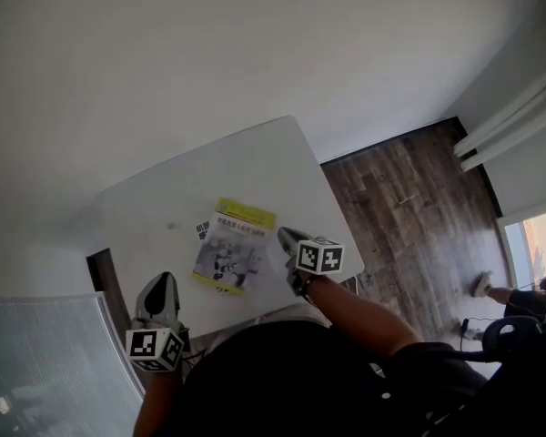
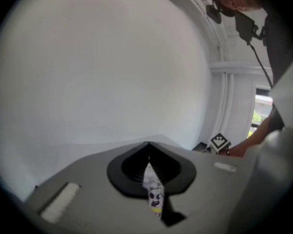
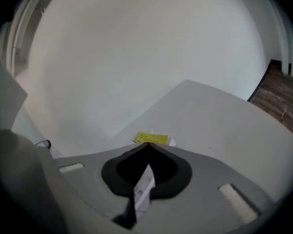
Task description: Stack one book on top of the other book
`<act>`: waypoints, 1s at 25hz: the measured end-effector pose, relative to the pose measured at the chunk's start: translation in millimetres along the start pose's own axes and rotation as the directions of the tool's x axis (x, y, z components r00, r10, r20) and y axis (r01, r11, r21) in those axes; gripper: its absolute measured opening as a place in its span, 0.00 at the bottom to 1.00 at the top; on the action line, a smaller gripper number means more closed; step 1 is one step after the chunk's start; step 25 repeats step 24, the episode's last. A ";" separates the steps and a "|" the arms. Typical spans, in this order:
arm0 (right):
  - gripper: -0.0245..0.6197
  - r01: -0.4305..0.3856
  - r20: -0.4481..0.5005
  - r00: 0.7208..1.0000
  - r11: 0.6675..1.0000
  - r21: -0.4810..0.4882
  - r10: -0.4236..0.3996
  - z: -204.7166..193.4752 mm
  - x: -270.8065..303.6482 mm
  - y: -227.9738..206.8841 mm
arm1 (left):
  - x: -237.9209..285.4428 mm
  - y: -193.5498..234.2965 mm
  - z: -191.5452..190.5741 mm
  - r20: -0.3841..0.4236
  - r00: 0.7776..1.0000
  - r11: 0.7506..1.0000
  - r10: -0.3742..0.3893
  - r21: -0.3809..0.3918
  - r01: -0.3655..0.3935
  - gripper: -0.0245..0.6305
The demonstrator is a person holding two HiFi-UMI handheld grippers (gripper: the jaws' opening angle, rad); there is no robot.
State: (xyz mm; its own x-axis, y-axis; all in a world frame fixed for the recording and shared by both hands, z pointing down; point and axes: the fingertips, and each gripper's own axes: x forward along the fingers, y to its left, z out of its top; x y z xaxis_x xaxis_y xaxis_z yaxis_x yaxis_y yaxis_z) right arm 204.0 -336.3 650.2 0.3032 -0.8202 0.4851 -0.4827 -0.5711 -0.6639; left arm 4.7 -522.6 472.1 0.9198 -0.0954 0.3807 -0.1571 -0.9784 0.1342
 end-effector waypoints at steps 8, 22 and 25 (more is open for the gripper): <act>0.04 0.023 0.064 0.998 1.000 0.012 -0.023 3.1 -18.3 3.3 | 4.2 -2.5 4.7 0.032 0.997 0.997 -0.071 -0.004 0.071 0.04; 0.04 0.121 0.106 0.986 0.992 0.035 -0.124 -19.3 -52.1 22.0 | 1.8 13.5 -4.2 0.080 0.979 0.980 -0.190 -0.045 0.193 0.04; 0.04 0.141 0.102 0.985 0.990 0.024 -0.142 -29.6 -56.7 26.2 | 2.2 23.1 -8.0 0.084 0.975 0.977 -0.205 -0.049 0.209 0.04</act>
